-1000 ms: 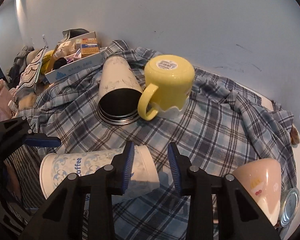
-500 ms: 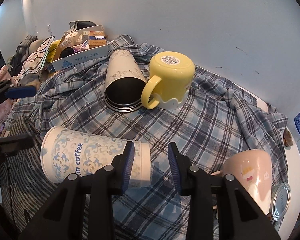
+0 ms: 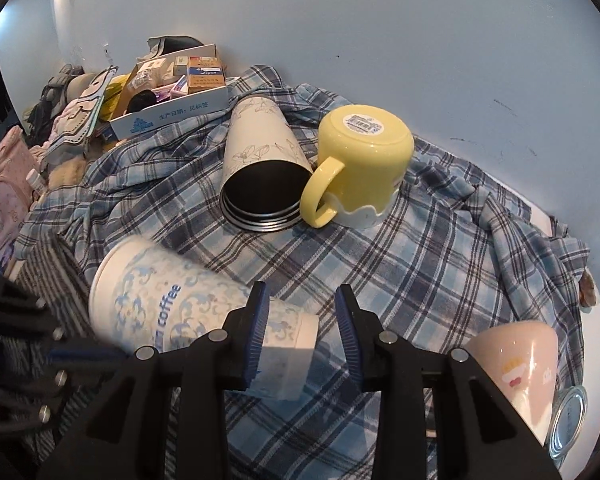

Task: Flip cup upside down
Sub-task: 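Rotate the held paper cup with the right gripper, open end down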

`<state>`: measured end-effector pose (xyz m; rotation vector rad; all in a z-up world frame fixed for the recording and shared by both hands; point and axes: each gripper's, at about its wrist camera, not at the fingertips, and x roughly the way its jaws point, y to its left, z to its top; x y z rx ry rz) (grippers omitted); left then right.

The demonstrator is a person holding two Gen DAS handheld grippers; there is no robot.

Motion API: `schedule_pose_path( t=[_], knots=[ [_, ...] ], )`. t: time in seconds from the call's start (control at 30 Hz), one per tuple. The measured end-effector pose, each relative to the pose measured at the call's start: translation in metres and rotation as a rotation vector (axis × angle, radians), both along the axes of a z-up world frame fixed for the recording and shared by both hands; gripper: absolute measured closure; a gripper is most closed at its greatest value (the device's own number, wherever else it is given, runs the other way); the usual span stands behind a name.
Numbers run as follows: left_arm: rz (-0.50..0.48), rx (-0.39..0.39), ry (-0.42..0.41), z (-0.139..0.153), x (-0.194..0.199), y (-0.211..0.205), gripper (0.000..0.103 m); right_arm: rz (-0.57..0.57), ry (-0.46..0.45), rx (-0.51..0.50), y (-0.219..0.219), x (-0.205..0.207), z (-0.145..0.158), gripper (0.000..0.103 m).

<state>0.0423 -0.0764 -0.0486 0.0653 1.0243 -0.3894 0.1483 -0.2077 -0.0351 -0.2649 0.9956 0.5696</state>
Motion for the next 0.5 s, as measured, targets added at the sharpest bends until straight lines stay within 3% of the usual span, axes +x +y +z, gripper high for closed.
schedule_pose_path(
  t=[0.37, 0.5],
  knots=[
    [0.064, 0.025, -0.04, -0.005, 0.035, 0.013, 0.097, 0.065, 0.149, 0.119, -0.011, -0.028, -0.001, 0.069],
    [0.064, 0.021, -0.075, 0.003, 0.038, 0.008, 0.097, 0.062, 0.128, 0.103, -0.006, -0.036, -0.001, 0.069]
  ],
)
